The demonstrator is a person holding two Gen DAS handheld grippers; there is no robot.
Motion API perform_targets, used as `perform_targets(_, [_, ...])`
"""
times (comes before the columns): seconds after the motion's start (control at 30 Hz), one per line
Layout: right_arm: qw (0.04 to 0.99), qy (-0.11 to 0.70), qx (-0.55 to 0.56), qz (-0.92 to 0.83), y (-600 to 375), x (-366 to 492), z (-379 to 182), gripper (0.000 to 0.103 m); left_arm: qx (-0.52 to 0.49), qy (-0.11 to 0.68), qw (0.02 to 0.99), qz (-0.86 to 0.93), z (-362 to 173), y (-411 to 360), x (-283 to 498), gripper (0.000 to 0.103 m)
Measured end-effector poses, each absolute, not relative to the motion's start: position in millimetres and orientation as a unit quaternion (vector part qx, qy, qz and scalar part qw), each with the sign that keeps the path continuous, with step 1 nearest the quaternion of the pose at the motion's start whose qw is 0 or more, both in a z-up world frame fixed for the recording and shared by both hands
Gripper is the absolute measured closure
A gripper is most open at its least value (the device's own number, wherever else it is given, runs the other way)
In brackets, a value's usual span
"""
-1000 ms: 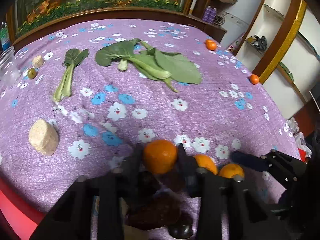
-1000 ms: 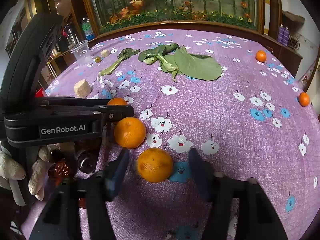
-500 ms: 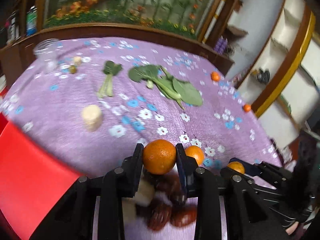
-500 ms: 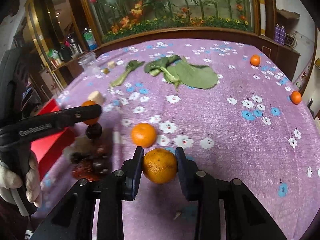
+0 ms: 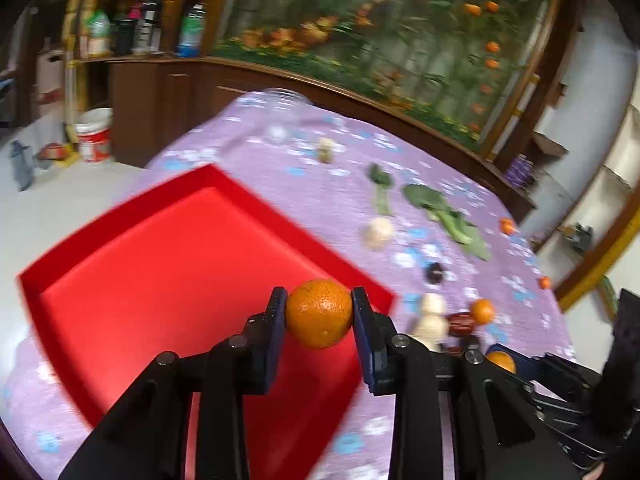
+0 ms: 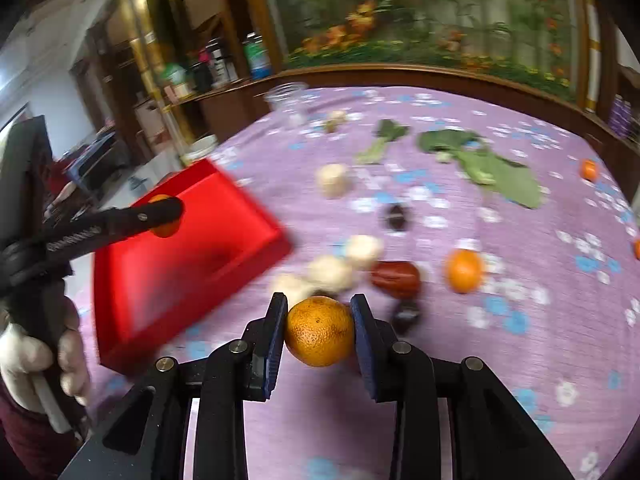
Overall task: Organize fruits
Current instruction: 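Carry both oranges over the red tray and open both tools to drop them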
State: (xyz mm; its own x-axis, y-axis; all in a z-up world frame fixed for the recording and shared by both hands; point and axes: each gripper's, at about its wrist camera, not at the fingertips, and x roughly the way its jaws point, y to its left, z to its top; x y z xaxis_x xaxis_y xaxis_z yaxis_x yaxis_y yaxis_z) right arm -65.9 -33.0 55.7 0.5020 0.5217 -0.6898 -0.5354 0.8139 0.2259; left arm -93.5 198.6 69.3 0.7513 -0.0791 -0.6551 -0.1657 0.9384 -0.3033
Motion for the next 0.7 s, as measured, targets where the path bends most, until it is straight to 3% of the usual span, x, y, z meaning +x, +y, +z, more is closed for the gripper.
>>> perform_targets(0.33, [0.83, 0.4, -0.046, 0.386, 73, -70, 49, 0.067, -0.17, 0.361, 0.91, 0.11, 51, 252, -108, 0.072])
perform_targets(0.7, [0.806, 0.433, -0.066, 0.397, 123, -55, 19, 0.067, -0.182, 0.39, 0.892, 0.137, 29, 274, -102, 0.072])
